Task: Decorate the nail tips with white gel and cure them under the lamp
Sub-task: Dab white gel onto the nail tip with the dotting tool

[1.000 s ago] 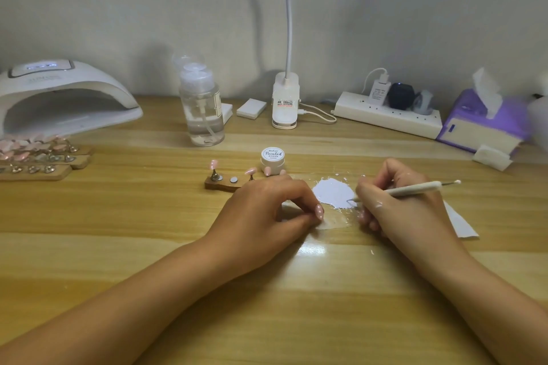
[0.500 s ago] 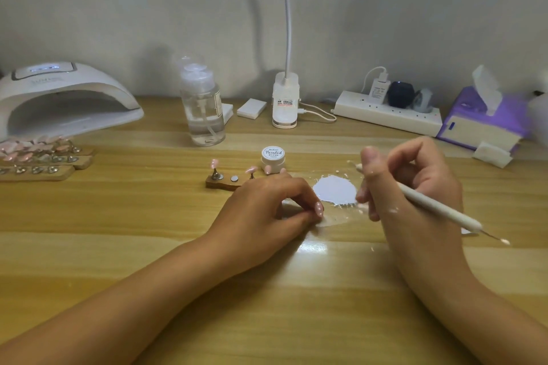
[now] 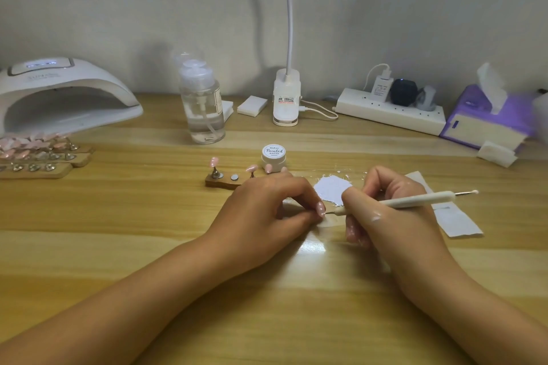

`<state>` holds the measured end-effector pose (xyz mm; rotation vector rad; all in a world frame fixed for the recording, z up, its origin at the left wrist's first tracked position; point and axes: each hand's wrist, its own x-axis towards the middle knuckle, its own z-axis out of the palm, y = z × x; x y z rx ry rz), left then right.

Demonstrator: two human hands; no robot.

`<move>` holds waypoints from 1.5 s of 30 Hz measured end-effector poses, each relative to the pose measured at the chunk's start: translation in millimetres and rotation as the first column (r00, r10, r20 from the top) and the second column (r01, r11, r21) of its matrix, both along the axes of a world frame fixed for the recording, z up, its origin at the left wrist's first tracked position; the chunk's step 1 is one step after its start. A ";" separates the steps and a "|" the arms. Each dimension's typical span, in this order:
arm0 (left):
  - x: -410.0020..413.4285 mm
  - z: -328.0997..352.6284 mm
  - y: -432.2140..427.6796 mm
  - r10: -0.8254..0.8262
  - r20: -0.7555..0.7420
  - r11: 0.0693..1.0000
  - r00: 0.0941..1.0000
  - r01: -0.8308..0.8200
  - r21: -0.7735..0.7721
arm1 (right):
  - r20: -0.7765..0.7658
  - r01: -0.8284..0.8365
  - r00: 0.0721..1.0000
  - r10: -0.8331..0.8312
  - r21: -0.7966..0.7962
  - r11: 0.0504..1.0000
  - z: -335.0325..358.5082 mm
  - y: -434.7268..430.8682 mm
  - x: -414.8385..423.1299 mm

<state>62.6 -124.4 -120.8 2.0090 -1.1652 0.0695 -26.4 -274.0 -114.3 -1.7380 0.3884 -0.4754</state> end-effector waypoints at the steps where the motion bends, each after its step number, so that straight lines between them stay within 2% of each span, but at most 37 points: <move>1: 0.4 -0.2 0.2 0.001 -0.002 1.000 1.000 -0.001 0.001 | -0.001 -0.003 1.000 0.003 -0.004 1.000 -0.4 -0.1 0.5; 10: 3.6 -1.8 2.1 0.002 -0.011 1.000 1.000 -0.002 0.004 | 0.001 -0.022 1.000 0.022 0.005 1.000 -0.6 1.4 3.3; 15: 4.2 -1.9 2.7 -0.004 -0.016 1.000 1.000 0.004 -0.007 | 0.057 -0.005 0.998 0.001 0.073 0.997 -0.3 1.7 3.5; 25: 4.6 -2.4 5.4 0.009 -0.007 1.000 1.000 -0.009 0.002 | 0.075 -0.044 0.996 0.039 0.064 0.997 -2.2 4.1 5.5; 33: 3.6 -1.4 7.0 0.013 -0.004 1.000 1.000 -0.013 0.002 | 0.117 -0.012 0.993 -0.001 0.109 0.994 0.9 7.1 4.9; 45: 2.6 -0.9 8.6 0.023 0.019 1.000 1.000 -0.023 -0.009 | 0.125 -0.022 0.992 0.011 0.083 0.996 -3.7 7.5 5.5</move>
